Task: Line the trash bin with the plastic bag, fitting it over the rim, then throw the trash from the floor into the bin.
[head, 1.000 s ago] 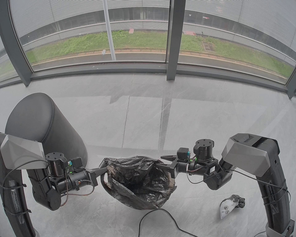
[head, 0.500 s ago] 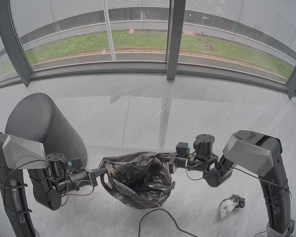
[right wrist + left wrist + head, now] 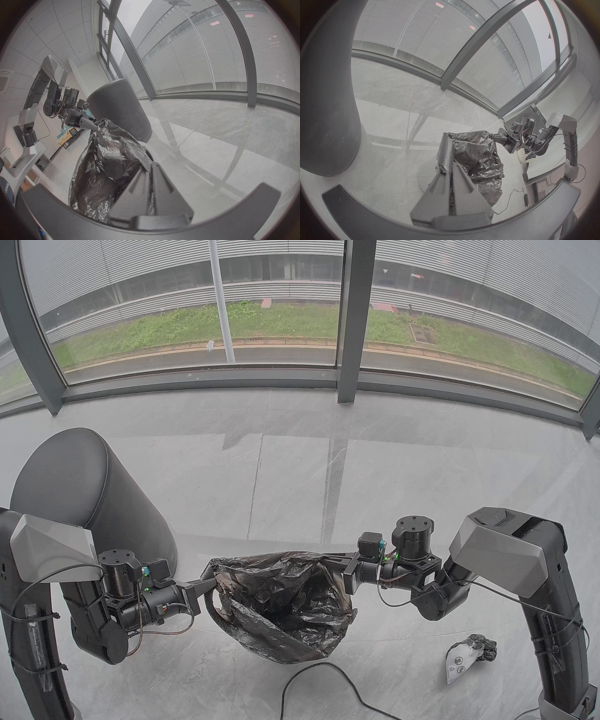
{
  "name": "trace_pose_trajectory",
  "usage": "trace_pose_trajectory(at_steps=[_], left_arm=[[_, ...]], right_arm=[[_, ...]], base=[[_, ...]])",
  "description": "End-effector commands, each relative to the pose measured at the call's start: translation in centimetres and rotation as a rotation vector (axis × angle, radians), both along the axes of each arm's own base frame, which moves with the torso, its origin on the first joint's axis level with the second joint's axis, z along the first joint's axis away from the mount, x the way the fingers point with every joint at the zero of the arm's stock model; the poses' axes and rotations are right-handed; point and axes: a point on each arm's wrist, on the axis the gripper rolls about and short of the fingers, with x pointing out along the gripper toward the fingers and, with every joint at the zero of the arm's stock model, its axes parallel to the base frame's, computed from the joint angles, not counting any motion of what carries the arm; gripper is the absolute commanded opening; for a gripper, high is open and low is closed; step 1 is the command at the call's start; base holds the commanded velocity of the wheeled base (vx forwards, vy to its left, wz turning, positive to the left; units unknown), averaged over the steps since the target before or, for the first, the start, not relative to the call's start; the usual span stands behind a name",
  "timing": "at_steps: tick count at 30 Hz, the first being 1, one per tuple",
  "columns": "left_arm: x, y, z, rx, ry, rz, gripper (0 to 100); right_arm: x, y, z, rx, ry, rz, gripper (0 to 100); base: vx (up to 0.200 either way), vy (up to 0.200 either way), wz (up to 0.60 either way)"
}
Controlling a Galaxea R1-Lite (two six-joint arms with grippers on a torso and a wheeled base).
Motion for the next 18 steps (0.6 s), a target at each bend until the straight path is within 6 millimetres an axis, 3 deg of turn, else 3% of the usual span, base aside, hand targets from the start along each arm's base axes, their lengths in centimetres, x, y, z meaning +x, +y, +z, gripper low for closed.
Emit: trace_pose_trajectory(at_steps=[1, 13, 18], left_arm=[[0.1, 0.0, -0.1, 0.0, -0.001, 0.0, 0], [-1.9, -0.2, 0.3, 0.013, 0.085, -0.018, 0], [-1.3, -0.2, 0.2, 0.019, 0.087, -0.003, 0]], right_arm=[[0.0, -0.1, -1.3, -0.012, 0.026, 0.0, 100], [3.1, -1.4, -0.9, 0.014, -0.055, -0.082, 100], [3.7, -1.2, -1.2, 0.015, -0.071, -0.109, 100]], base=[[0.0, 0.0, 0.0], [0.0, 0.0, 0.0], [0.0, 0.0, 0.0]])
